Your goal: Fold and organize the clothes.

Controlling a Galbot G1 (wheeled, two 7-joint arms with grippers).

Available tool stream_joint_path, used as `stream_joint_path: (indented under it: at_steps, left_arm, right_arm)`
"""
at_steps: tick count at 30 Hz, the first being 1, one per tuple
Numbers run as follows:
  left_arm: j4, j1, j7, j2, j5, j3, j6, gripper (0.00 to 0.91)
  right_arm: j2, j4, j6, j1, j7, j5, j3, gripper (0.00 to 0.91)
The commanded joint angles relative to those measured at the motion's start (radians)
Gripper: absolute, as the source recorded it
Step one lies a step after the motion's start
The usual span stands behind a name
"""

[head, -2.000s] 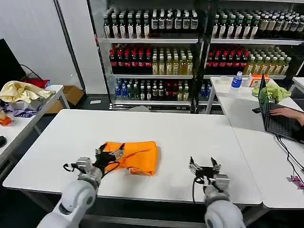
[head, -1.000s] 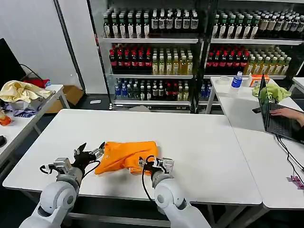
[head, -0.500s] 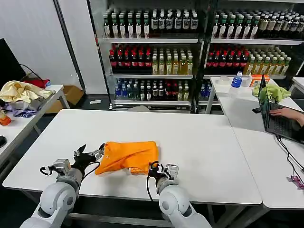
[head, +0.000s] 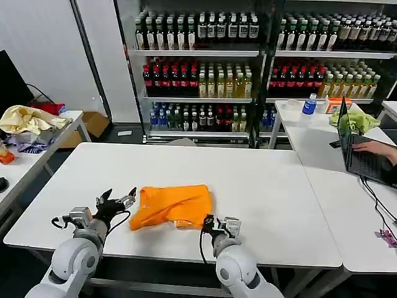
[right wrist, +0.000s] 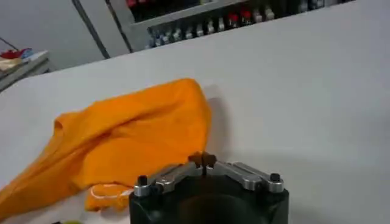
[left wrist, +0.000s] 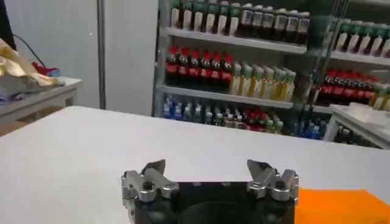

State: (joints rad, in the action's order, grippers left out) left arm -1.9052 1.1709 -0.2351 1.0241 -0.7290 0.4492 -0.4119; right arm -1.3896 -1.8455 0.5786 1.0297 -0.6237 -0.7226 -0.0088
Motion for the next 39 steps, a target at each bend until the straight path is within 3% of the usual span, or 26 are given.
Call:
stream_joint_path:
  at_steps: [1,10,19,20,34,39]
  left_arm:
    - [-0.005,0.001,-0.001,0.000,-0.003,-0.002,-0.002,0.907]
    - [-0.011,-0.007,0.000,0.012,0.000,-0.030,-0.006,0.907]
    - [-0.016,-0.004,0.010,0.022,0.007,-0.065,-0.014,0.907]
    - [-0.016,-0.004,0.014,0.020,0.007,-0.070,-0.017,0.907]
    - [0.037,-0.082,0.088,-0.003,0.011,-0.205,-0.046,0.907]
    - [0.077,-0.121,0.058,0.038,0.044,-0.259,0.004,0.907]
  right_arm:
    - [0.100,-0.089,0.000,0.082,0.049,0.114,0.046,0.000]
    - [0.186,-0.193,0.001,0.176,0.084,0.131,0.189,0.000]
    - [0.183,-0.228,0.002,0.245,0.154,0.208,0.254,0.000]
    - [0.179,-0.228,0.002,0.245,0.161,0.219,0.250,0.907]
    - [0.157,-0.223,0.000,0.260,0.171,0.294,0.264,0.907]
    - [0.141,-0.226,-0.001,0.270,0.174,0.319,0.266,0.907]
